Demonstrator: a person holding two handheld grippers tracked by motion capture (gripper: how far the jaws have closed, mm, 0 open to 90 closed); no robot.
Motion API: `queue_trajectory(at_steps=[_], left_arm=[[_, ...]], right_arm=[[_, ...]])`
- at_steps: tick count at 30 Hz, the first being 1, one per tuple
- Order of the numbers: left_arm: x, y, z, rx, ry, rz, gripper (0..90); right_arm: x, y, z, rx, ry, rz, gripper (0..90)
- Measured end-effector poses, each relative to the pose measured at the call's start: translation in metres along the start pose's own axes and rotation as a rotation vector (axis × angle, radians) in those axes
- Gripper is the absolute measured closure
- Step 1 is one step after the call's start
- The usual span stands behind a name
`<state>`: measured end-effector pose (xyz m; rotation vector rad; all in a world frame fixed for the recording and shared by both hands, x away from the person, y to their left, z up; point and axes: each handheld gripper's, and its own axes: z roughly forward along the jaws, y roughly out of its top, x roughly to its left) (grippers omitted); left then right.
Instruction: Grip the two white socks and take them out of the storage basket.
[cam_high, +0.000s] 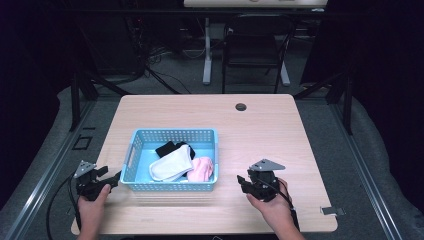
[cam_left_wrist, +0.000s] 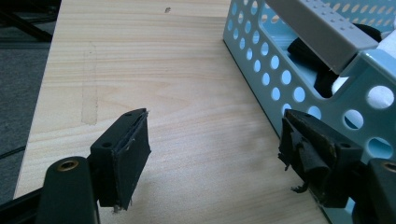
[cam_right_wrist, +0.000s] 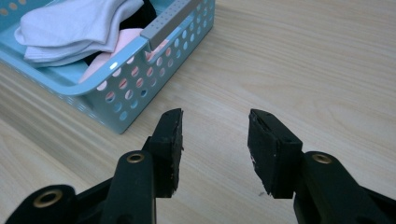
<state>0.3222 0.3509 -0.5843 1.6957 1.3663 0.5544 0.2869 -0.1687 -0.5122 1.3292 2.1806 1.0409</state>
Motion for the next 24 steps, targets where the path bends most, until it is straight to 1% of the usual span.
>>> queue_trajectory(at_steps=[1,2,5,6,10,11,17,19,24], left_arm=[[0.0,0.0,0.0,0.0,0.0,0.0,24.2],[0.0,0.0,0.0,0.001,-0.001,0.0,24.3],[0.0,0.0,0.0,-0.002,-0.002,0.0,24.2],[0.001,0.0,0.0,-0.002,-0.002,-0.001,24.2],[0.0,0.0,0.0,-0.003,-0.003,-0.002,24.2],[0.0,0.0,0.0,-0.002,-0.004,-0.002,24.2],[0.001,0.0,0.0,-0.002,-0.004,-0.003,24.2],[0.001,0.0,-0.001,0.005,-0.005,-0.002,24.2],[0.001,0.0,-0.001,0.004,-0.005,-0.001,24.2]], right_arm=[[0.0,0.0,0.0,0.0,0.0,0.0,55.3],[0.001,0.005,0.0,0.008,0.006,-0.007,55.4],[0.001,0.009,0.001,0.011,0.011,-0.001,55.4],[0.001,0.014,0.003,0.013,0.011,-0.001,55.7],[0.001,0.021,0.007,0.017,0.015,0.005,56.0],[0.002,0.023,0.007,0.02,0.015,0.012,56.2],[0.003,0.044,0.012,0.036,0.037,0.019,56.9],[0.005,0.05,0.014,0.028,0.047,0.024,57.0],[0.01,0.062,0.017,0.019,0.064,0.029,57.2]])
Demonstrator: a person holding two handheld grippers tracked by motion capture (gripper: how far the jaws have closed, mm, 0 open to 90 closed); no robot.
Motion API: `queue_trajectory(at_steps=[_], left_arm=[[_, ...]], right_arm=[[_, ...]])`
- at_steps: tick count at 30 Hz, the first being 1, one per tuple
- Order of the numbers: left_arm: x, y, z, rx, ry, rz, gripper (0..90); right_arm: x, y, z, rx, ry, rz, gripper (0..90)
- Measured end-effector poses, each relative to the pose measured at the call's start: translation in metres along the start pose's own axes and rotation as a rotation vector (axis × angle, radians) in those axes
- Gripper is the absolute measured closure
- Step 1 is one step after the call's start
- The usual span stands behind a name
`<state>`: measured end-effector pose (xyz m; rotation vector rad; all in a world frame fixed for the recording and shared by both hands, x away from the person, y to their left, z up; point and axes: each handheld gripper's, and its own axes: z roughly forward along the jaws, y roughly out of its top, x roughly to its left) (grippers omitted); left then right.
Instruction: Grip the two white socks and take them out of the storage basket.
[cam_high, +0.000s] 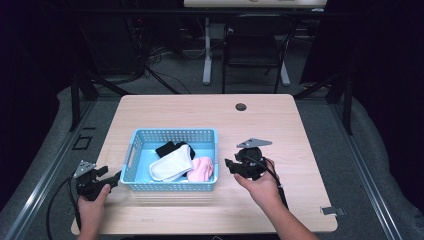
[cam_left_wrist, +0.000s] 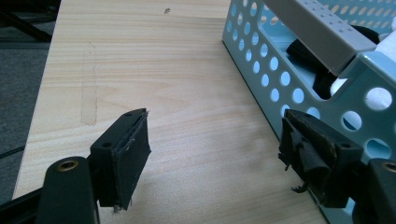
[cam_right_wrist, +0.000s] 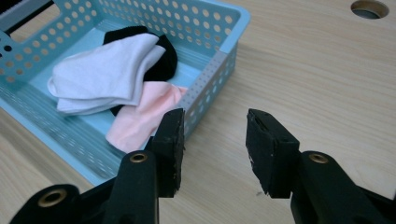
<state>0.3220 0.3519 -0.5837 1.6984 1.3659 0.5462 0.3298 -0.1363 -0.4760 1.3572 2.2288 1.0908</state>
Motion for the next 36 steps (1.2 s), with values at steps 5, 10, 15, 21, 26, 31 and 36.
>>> queue_trajectory(at_steps=[5,10,15,21,26,31,36], left_arm=[[0.0,0.0,0.0,-0.001,-0.001,-0.001,24.2],[0.0,0.0,0.0,-0.008,0.0,-0.001,24.2],[0.0,0.0,0.0,-0.001,-0.002,-0.002,24.2],[0.0,0.0,0.001,-0.007,-0.002,-0.002,24.1],[0.0,0.0,0.001,-0.007,-0.002,-0.003,24.1],[0.0,0.0,0.0,-0.003,-0.002,-0.003,24.1],[0.001,0.0,0.0,-0.005,-0.003,-0.004,24.1]], right_arm=[[0.008,0.013,0.008,0.022,0.007,-0.019,58.0],[0.018,0.026,0.024,0.06,0.04,-0.013,58.9],[0.025,0.033,0.033,0.075,0.052,-0.027,59.2],[0.035,0.045,0.044,0.09,0.065,-0.041,59.5],[0.045,0.055,0.056,0.118,0.077,-0.043,63.2],[0.052,0.062,0.068,0.133,0.093,-0.014,65.5],[0.057,0.068,0.088,0.176,0.114,0.021,68.0]])
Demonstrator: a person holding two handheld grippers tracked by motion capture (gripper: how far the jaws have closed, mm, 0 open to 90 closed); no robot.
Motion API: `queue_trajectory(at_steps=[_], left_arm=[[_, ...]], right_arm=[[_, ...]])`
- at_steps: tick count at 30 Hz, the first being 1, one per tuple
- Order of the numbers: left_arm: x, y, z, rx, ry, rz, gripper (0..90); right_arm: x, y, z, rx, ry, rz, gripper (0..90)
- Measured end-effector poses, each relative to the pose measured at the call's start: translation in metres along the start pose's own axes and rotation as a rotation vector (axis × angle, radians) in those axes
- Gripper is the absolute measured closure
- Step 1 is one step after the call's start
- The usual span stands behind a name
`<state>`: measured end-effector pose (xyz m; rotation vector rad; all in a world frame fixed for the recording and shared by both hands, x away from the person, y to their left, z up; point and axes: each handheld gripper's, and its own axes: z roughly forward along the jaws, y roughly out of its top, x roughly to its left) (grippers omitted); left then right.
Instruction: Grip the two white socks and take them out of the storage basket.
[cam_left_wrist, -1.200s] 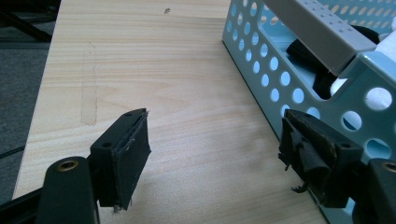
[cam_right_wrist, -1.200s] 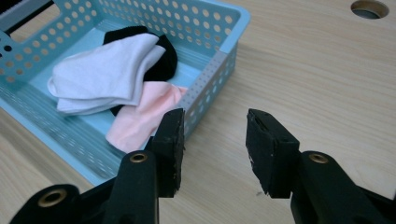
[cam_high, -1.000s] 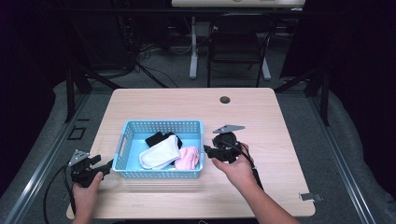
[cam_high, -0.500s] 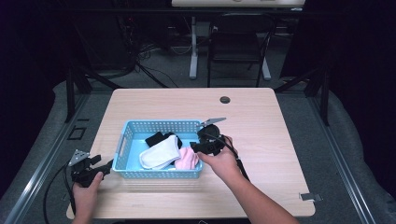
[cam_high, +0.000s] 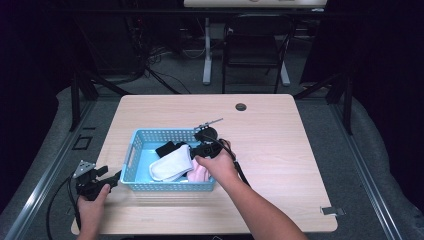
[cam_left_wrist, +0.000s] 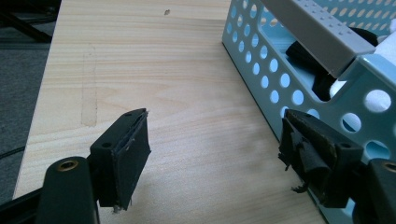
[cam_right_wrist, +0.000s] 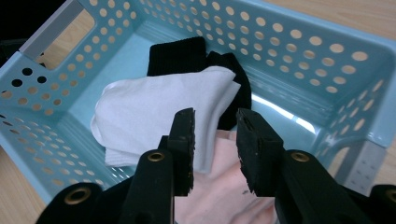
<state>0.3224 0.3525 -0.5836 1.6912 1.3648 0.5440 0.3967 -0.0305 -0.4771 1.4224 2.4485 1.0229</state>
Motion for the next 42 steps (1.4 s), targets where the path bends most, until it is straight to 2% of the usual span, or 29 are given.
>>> queue_trajectory(at_steps=[3,5,7,10,11,13,16,19,25,29,32,36,42], left_arm=[[0.0,0.0,0.0,0.001,0.0,0.0,24.1],[0.0,0.0,0.0,0.001,0.0,0.0,24.1],[0.0,0.0,0.0,0.0,-0.001,0.0,24.1],[0.0,0.0,0.0,0.0,0.0,-0.001,24.1],[0.0,0.0,0.0,0.0,-0.001,0.0,24.1],[0.0,0.0,0.0,0.0,-0.001,0.0,24.0],[0.0,0.0,0.0,-0.001,-0.002,0.0,24.0],[0.0,0.0,0.001,-0.003,-0.003,-0.003,24.0],[0.0,0.0,0.001,-0.006,-0.004,-0.005,24.0],[0.0,0.0,0.001,-0.006,-0.005,-0.006,23.9],[0.0,0.0,0.001,-0.006,-0.005,-0.006,23.9],[0.0,0.0,0.001,-0.006,-0.005,-0.005,23.9],[0.0,0.0,0.001,-0.005,-0.005,-0.005,23.9]], right_arm=[[0.002,0.004,0.009,0.009,0.016,0.032,68.7],[0.002,0.005,0.011,0.027,0.025,0.036,68.9],[0.003,0.007,0.02,0.059,0.041,0.067,68.9],[0.003,0.007,0.026,0.084,0.042,0.075,68.8],[0.005,0.007,0.032,0.094,0.041,0.102,68.8],[0.004,0.008,0.033,0.104,0.041,0.098,68.8],[0.005,0.009,0.041,0.126,0.048,0.13,69.4],[0.004,0.009,0.045,0.143,0.055,0.137,70.6],[0.004,0.008,0.054,0.186,0.039,0.173,72.5],[0.002,0.008,0.056,0.203,0.046,0.169,73.3],[0.004,0.007,0.058,0.201,0.058,0.18,77.9],[0.005,0.007,0.056,0.205,0.057,0.151,83.5],[0.007,0.007,0.055,0.194,0.058,0.133,85.2]])
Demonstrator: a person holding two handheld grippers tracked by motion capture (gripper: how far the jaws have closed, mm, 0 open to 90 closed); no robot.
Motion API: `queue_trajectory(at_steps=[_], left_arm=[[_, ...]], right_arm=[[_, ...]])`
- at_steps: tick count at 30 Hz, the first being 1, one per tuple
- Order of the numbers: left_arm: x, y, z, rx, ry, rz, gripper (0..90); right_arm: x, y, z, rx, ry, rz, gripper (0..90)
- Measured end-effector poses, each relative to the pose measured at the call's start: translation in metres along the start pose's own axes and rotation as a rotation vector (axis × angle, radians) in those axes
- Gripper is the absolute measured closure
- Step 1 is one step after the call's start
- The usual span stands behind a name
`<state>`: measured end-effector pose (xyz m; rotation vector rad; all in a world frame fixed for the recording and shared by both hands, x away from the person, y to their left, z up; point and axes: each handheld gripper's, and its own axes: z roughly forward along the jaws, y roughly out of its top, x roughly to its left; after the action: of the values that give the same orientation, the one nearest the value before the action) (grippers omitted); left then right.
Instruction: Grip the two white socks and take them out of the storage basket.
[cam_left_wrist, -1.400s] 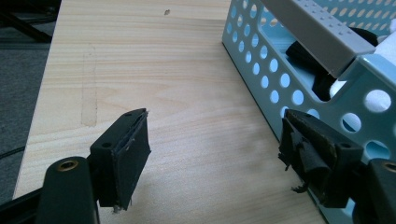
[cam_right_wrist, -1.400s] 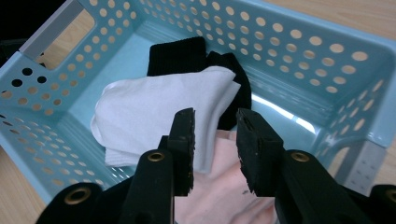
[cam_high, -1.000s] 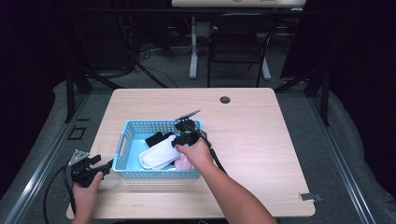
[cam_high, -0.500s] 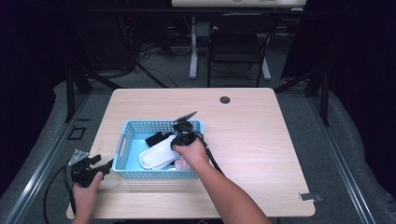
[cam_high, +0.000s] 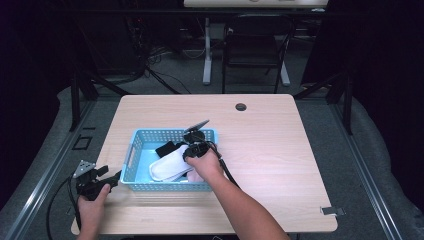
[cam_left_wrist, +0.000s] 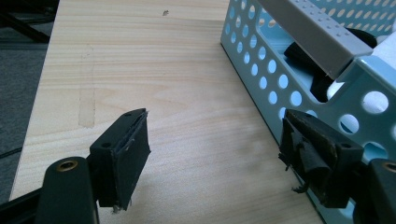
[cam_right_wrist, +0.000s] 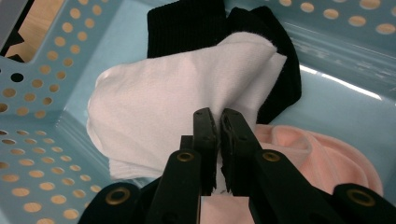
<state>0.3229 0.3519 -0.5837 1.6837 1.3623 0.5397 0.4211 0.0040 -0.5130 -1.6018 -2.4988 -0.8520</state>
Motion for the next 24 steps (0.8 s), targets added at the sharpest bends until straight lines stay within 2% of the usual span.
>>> queue_trajectory(at_steps=[1,3,6,7,9,10,11,12,13,14,15,16,19,21,24], left_arm=[[0.0,0.0,0.0,0.001,0.0,0.0,23.9],[0.0,0.0,0.0,0.001,0.0,0.001,23.9],[0.0,0.0,0.0,0.001,0.0,0.0,23.9],[0.0,0.0,0.0,0.001,0.0,0.0,23.9],[0.0,0.0,0.0,0.0,0.0,0.0,23.9],[0.0,0.0,0.0,-0.002,0.0,0.001,23.9],[0.0,0.0,0.0,-0.003,0.0,0.0,23.9],[0.0,0.0,0.001,-0.003,0.0,0.001,23.9],[0.0,0.0,0.001,-0.003,0.0,0.001,23.9],[0.0,0.0,0.001,-0.002,-0.001,0.0,23.9],[0.0,0.0,0.001,0.0,-0.001,0.003,23.9],[0.0,0.0,0.001,0.001,0.0,0.004,23.9],[-0.001,0.0,0.001,0.002,0.0,0.004,23.9],[-0.001,0.0,0.001,0.002,0.0,0.004,23.9],[-0.001,0.0,0.001,0.001,0.0,0.004,23.9]], right_arm=[[0.001,0.0,0.0,-0.01,0.003,0.01,85.4],[0.002,-0.001,-0.002,-0.015,0.004,-0.013,85.7],[0.007,-0.001,-0.007,-0.057,0.015,-0.022,86.1],[0.008,-0.002,-0.009,-0.077,0.017,-0.043,86.2],[0.01,-0.002,-0.013,-0.082,0.017,-0.053,86.2],[0.015,-0.004,-0.018,-0.114,0.01,-0.094,86.3],[0.018,-0.006,-0.021,-0.121,-0.004,-0.128,86.3],[0.021,-0.008,-0.023,-0.144,-0.021,-0.157,86.4],[0.021,-0.008,-0.023,-0.144,-0.021,-0.157,86.4],[0.024,-0.009,-0.026,-0.152,-0.031,-0.186,86.3],[0.03,-0.012,-0.031,-0.187,-0.046,-0.237,86.3],[0.032,-0.013,-0.035,-0.196,-0.048,-0.259,86.3],[0.038,-0.016,-0.045,-0.241,-0.061,-0.314,86.4],[0.04,-0.017,-0.048,-0.259,-0.06,-0.328,86.4],[0.045,-0.017,-0.064,-0.311,-0.045,-0.355,86.5]])
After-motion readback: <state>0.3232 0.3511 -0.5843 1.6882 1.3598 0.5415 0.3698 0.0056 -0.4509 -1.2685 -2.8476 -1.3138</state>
